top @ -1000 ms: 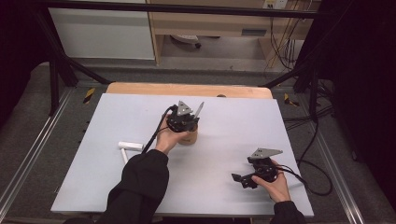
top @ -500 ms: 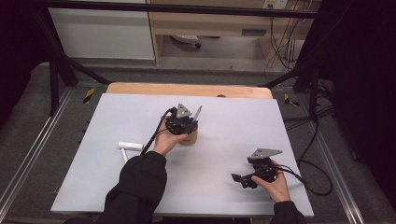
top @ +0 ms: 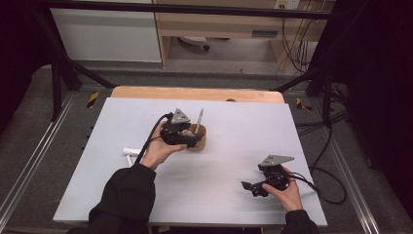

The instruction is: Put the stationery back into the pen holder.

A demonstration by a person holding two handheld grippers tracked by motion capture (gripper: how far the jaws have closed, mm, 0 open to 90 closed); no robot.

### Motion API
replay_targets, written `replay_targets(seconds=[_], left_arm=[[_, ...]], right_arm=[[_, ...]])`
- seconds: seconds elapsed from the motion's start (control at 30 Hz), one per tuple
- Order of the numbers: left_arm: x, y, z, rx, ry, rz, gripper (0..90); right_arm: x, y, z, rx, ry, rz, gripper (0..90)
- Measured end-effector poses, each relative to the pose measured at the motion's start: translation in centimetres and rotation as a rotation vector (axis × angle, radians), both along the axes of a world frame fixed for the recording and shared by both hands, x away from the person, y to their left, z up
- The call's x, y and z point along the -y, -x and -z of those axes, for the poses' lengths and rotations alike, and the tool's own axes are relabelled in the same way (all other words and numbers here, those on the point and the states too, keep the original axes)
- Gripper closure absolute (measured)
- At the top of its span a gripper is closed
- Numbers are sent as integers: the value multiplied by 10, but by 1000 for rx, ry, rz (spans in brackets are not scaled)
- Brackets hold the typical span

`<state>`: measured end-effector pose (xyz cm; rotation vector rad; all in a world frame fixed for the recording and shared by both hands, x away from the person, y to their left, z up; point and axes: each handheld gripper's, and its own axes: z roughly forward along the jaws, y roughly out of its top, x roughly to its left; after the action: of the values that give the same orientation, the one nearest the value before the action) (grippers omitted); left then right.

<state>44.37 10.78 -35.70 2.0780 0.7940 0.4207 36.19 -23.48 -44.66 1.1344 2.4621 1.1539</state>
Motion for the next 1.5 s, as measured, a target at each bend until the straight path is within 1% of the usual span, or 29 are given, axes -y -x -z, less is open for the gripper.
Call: replay_targets(seconds=[0.1,0.23,0.27,0.3,0.33,0.4,0.5,0.53,0.6,0.77,0.87,0.9,0.97,1.07,1.13,1.17,1.27,1.33,1.4,1.5], left_arm=[[-13,9,-1,-15,-11,-11,229],[-32,19,2,-31,-15,-24,150],[-39,22,4,-36,-11,-30,136],[-43,23,5,-45,-6,-33,125],[-49,26,7,-63,-6,-41,105],[-59,30,11,-78,-17,-43,79],[-73,36,18,-92,-41,-52,59],[-78,38,21,-95,-43,-57,56],[-88,41,24,-104,-39,-62,56],[-107,49,33,-101,-37,-86,53],[-116,55,37,-98,-22,-98,53],[-119,57,37,-96,-24,-104,53],[-125,60,40,-93,-27,-128,54],[-135,63,44,-94,-12,-160,81],[-142,63,47,-105,-8,-189,102],[-145,64,49,-109,1,-202,116],[-155,64,56,-124,31,-233,186],[-160,64,61,-133,36,-250,238],[-165,64,65,-144,26,-276,297],[-173,62,69,-151,23,-309,409]], right_arm=[[0,0,0,0,-1,-1,15],[0,1,0,0,-2,2,15],[0,1,0,1,-1,2,15],[0,1,0,-1,0,4,14],[0,1,0,-2,0,4,14],[0,1,0,0,0,4,14],[0,1,0,3,1,4,14],[0,1,0,1,0,6,14],[0,1,0,-2,3,5,15],[-1,1,1,-3,10,3,14],[-1,1,1,-4,12,2,14],[0,1,1,-4,14,0,14],[-1,1,1,-5,13,3,14],[-1,0,1,-1,14,2,14],[-1,0,1,-4,16,2,14],[-1,0,2,-3,16,2,14],[-1,0,2,-4,15,3,14],[-1,0,2,-4,15,2,14],[-1,0,2,-4,19,2,14],[-2,0,3,-9,23,2,14]])
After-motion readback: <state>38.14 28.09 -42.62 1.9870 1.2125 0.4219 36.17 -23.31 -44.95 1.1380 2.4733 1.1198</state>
